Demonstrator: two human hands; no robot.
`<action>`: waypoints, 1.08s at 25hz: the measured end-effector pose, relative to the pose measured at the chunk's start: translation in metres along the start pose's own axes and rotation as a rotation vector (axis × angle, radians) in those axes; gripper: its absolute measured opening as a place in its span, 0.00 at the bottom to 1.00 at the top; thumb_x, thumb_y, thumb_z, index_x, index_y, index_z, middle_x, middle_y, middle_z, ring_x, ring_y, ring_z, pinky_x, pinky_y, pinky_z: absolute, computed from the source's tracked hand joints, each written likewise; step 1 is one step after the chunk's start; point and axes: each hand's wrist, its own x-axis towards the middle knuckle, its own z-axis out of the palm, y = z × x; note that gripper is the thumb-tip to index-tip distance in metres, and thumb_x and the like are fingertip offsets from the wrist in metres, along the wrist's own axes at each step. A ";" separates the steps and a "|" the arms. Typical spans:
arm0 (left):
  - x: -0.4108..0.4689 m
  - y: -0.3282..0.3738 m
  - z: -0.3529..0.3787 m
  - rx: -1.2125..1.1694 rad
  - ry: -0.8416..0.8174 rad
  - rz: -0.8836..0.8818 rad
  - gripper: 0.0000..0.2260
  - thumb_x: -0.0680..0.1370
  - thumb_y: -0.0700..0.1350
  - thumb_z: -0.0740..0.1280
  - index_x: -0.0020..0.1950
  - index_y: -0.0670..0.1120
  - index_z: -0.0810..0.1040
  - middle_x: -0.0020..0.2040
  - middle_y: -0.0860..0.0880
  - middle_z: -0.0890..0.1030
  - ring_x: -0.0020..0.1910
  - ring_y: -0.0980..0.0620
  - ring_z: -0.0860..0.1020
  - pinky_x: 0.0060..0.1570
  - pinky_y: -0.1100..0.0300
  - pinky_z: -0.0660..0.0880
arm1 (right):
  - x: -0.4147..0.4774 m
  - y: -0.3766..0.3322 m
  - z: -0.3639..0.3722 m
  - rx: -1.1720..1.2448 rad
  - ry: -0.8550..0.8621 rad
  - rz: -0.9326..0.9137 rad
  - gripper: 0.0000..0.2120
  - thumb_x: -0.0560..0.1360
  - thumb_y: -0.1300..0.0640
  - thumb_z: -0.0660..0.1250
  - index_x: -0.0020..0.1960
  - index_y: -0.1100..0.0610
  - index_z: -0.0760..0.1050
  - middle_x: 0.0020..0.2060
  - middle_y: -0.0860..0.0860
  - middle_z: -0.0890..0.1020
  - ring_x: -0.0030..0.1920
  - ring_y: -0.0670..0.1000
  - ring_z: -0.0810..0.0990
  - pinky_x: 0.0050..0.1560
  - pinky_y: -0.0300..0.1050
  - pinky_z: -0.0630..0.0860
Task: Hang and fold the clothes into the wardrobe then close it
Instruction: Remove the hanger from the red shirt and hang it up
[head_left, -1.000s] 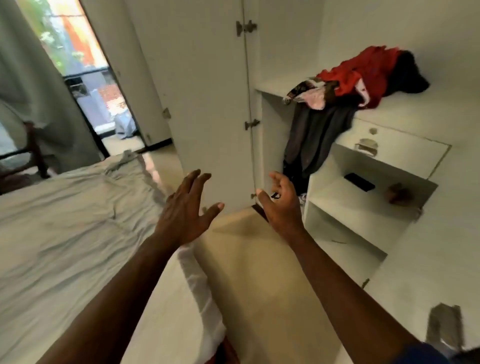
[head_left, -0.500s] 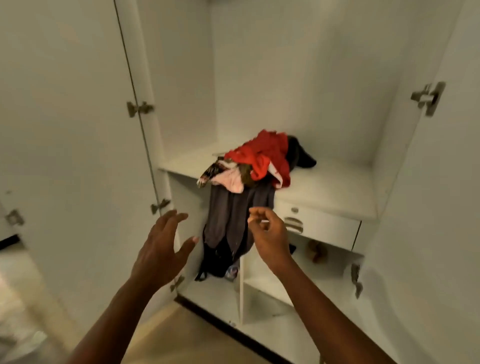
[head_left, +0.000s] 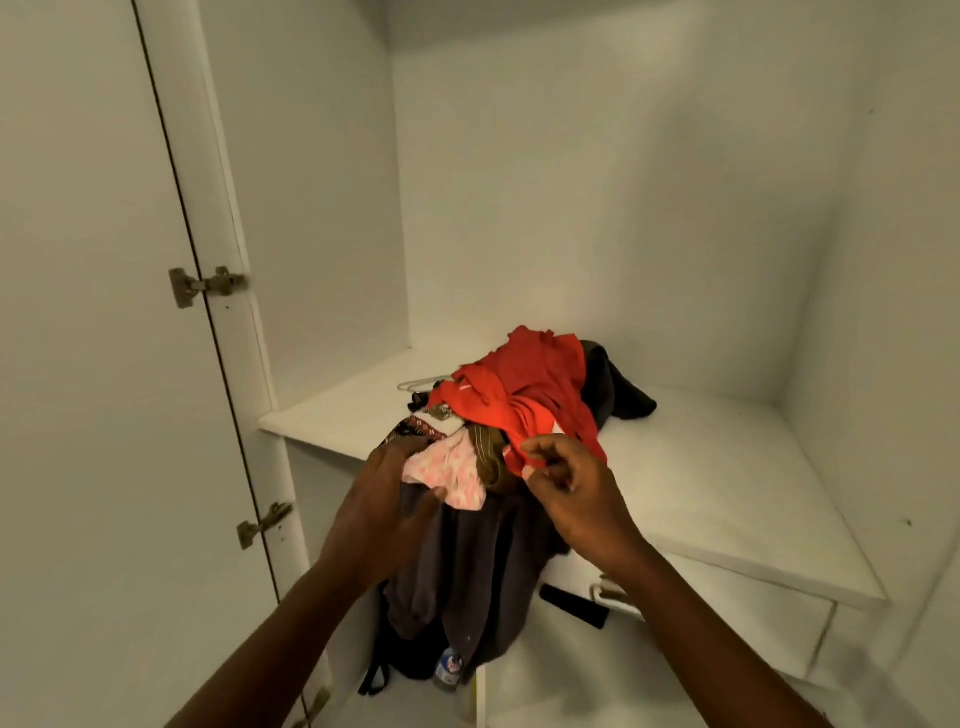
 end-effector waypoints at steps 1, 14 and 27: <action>0.022 -0.008 0.010 0.008 -0.011 0.020 0.26 0.76 0.55 0.69 0.74 0.52 0.70 0.67 0.55 0.75 0.63 0.57 0.73 0.61 0.49 0.78 | 0.020 0.008 -0.002 -0.020 -0.039 -0.013 0.11 0.77 0.55 0.73 0.58 0.44 0.80 0.53 0.40 0.83 0.51 0.42 0.82 0.53 0.38 0.80; 0.207 -0.081 0.156 0.055 -0.241 0.191 0.33 0.74 0.68 0.64 0.77 0.56 0.67 0.70 0.59 0.68 0.69 0.59 0.67 0.67 0.54 0.68 | 0.167 0.137 -0.018 -0.532 -0.051 0.042 0.40 0.66 0.22 0.59 0.74 0.40 0.64 0.70 0.43 0.66 0.70 0.46 0.66 0.67 0.44 0.69; 0.334 -0.068 0.147 -0.276 0.026 0.652 0.09 0.79 0.52 0.68 0.54 0.50 0.83 0.49 0.54 0.84 0.46 0.54 0.83 0.43 0.52 0.80 | 0.174 0.073 -0.010 -0.416 0.203 0.234 0.30 0.68 0.21 0.58 0.62 0.37 0.74 0.56 0.35 0.78 0.57 0.36 0.77 0.58 0.39 0.76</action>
